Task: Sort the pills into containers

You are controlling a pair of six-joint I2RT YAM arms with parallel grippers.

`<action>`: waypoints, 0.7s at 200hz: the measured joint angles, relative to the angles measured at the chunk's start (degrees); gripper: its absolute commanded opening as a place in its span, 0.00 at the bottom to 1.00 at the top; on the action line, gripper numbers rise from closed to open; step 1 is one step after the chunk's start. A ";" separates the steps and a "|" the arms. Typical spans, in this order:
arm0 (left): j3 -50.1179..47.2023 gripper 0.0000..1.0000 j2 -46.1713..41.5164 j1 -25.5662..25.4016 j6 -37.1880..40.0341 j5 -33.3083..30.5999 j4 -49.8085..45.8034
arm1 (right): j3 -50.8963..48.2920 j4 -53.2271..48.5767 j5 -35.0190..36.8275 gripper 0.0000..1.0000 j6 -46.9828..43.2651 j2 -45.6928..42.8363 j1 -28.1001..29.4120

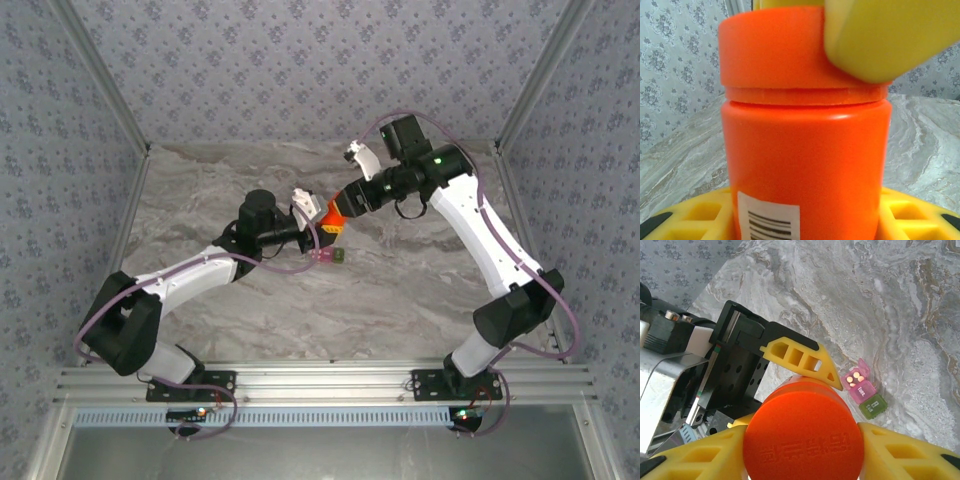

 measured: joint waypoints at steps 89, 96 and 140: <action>-0.33 0.00 0.09 0.11 -0.46 0.00 -4.31 | -13.94 11.45 9.25 0.30 29.18 -7.76 3.39; -0.33 0.00 0.20 0.11 -0.46 0.00 -4.31 | -15.37 12.83 9.75 0.34 32.30 -8.66 3.50; -0.33 0.00 0.33 0.07 -0.13 -1.03 -2.32 | -17.35 16.65 11.89 0.72 44.44 -9.70 4.09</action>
